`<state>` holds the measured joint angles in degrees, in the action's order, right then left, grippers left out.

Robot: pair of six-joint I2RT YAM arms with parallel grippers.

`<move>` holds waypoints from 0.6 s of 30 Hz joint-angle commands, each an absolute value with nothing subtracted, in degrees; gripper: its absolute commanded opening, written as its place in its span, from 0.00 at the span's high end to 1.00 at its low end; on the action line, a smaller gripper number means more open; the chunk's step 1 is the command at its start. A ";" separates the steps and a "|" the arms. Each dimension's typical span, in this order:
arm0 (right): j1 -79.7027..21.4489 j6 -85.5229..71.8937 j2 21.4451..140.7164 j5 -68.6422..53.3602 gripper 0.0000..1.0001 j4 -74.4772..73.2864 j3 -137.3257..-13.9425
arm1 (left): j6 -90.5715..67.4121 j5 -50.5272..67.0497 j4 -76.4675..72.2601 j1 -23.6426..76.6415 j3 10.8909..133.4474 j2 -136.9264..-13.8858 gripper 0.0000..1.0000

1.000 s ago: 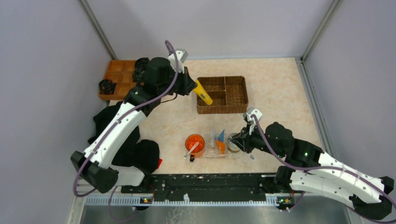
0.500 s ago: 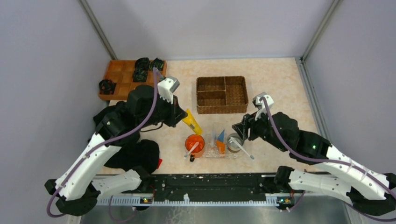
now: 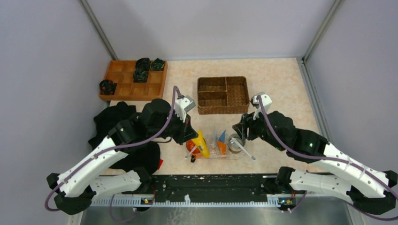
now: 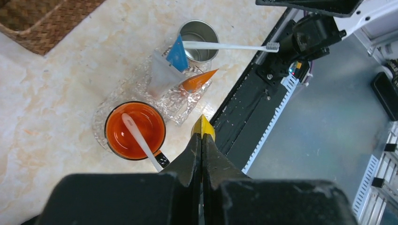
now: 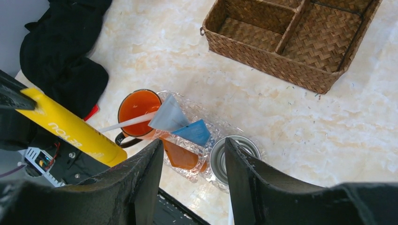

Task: Prepare toiletry sets of a toothbrush and toothpaste on the tray

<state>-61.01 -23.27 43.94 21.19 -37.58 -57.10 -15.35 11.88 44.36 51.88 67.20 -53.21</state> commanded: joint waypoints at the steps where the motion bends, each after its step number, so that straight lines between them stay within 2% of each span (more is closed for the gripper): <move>1: -61.61 -24.32 43.35 22.21 0.49 -36.40 -57.20 | -14.78 7.42 39.52 56.16 65.74 -54.56 1.00; 9: -61.51 -24.87 41.58 23.09 0.49 -36.71 -55.53 | -13.30 -9.06 36.22 65.71 64.41 -61.23 1.00; 18: -61.53 -25.45 38.16 24.11 0.48 -37.88 -53.58 | -11.87 -12.59 32.95 67.60 64.35 -63.63 1.00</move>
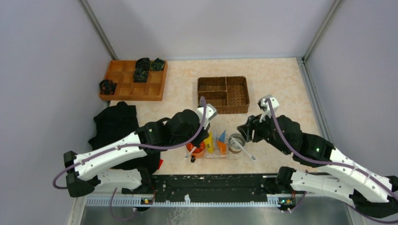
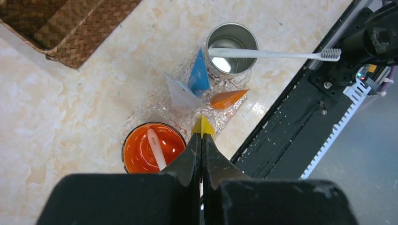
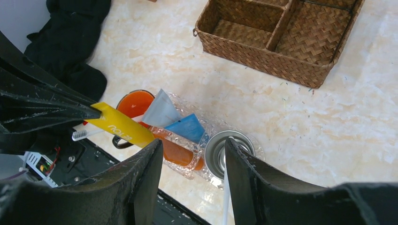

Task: Prepare toiletry sets of a toothbrush and toothpaste on the tray

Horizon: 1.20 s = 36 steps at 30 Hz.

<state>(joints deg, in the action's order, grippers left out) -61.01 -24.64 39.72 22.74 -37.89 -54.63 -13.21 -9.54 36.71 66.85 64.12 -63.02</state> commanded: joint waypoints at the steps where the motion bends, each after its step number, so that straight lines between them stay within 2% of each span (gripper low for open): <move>1: -61.54 -25.53 37.75 24.16 0.48 -37.97 -53.34 | -11.79 -12.60 32.77 67.74 64.41 -63.83 1.00; 18: -61.50 -26.19 35.30 23.86 0.48 -37.97 -51.09 | -12.03 -13.18 31.42 69.64 63.44 -66.01 1.00; 36: -61.52 -26.66 34.63 23.29 0.48 -37.53 -50.03 | -12.92 -13.46 28.87 70.46 56.90 -67.50 1.00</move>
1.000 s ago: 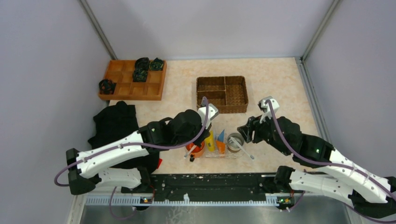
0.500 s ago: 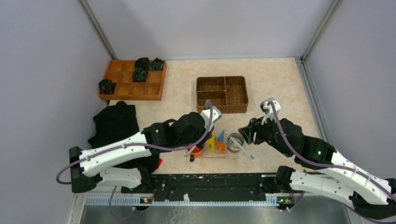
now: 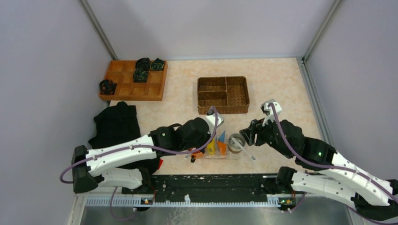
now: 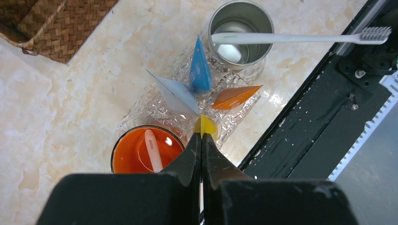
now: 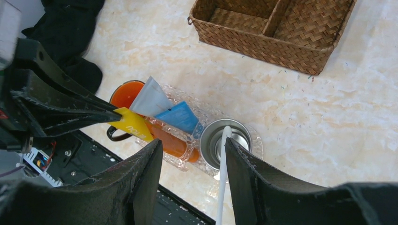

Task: Prepare toiletry sets of a toothbrush and toothpaste on the tray

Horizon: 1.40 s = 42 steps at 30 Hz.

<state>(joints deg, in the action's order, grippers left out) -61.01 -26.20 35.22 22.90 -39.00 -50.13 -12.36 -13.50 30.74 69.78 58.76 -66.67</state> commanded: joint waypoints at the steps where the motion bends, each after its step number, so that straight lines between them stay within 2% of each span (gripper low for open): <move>1: -61.52 -26.68 34.63 23.22 0.48 -37.53 -50.02 | -12.92 -13.40 28.44 70.48 56.54 -67.64 1.00; 8: -61.52 -26.61 34.63 23.21 0.48 -37.53 -49.92 | -13.01 -13.12 27.38 70.49 55.55 -69.26 1.00; 18: -61.52 -26.52 34.45 22.86 0.48 -37.19 -49.22 | -13.31 -13.18 26.95 70.49 55.59 -70.55 0.75; 33: -61.52 -26.21 34.18 23.24 0.47 -37.70 -49.45 | -13.83 -17.58 34.80 70.49 64.94 -64.16 0.51; 37: -61.51 -25.95 34.73 23.25 0.46 -37.71 -50.10 | -14.61 -21.60 35.06 70.41 66.56 -59.75 0.37; 38: -61.51 -25.77 34.97 23.12 0.46 -37.71 -50.24 | -15.09 -22.75 35.20 70.40 66.76 -58.68 0.29; 39: -61.48 -25.55 35.24 22.93 0.46 -37.73 -50.53 | -15.53 -23.67 35.33 70.40 66.81 -57.42 0.06; 40: -61.53 -25.32 35.60 22.64 0.46 -37.71 -50.72 | -16.05 -24.71 35.64 70.40 66.96 -56.30 0.02; 42: -61.53 -24.61 36.32 21.39 0.45 -37.51 -50.96 | -17.29 -26.55 36.32 70.40 66.57 -54.14 0.01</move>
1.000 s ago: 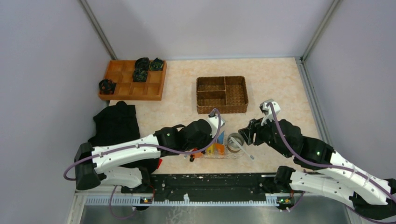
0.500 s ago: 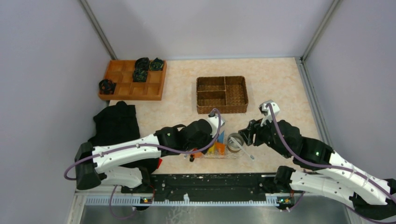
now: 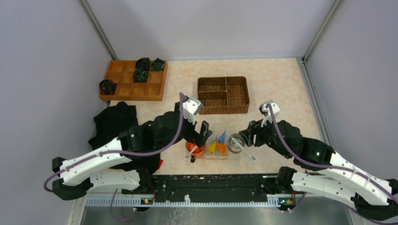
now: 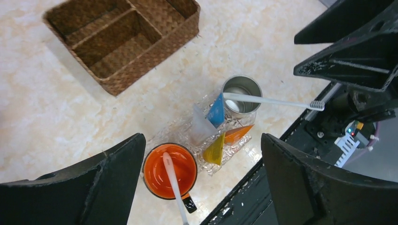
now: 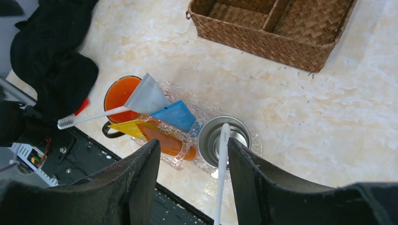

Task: Prepare toiletry sets of a toothbrush and toothpaste on the tray

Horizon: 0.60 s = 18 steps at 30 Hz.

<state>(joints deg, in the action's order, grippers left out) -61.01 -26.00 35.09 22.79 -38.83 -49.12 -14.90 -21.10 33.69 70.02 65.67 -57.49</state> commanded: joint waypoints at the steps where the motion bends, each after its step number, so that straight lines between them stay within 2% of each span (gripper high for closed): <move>1: -61.50 -23.91 36.76 20.22 0.44 -37.22 -50.97 | -17.76 -27.16 36.54 70.40 66.04 -52.83 0.01; 11: -61.52 -21.60 42.76 13.95 0.42 -31.31 -48.00 | -25.52 -31.68 37.05 70.31 54.08 -43.70 0.01; 18: -61.52 -20.98 47.32 12.39 0.40 -29.14 -47.98 | -28.26 -31.38 38.88 70.07 50.78 -42.61 0.01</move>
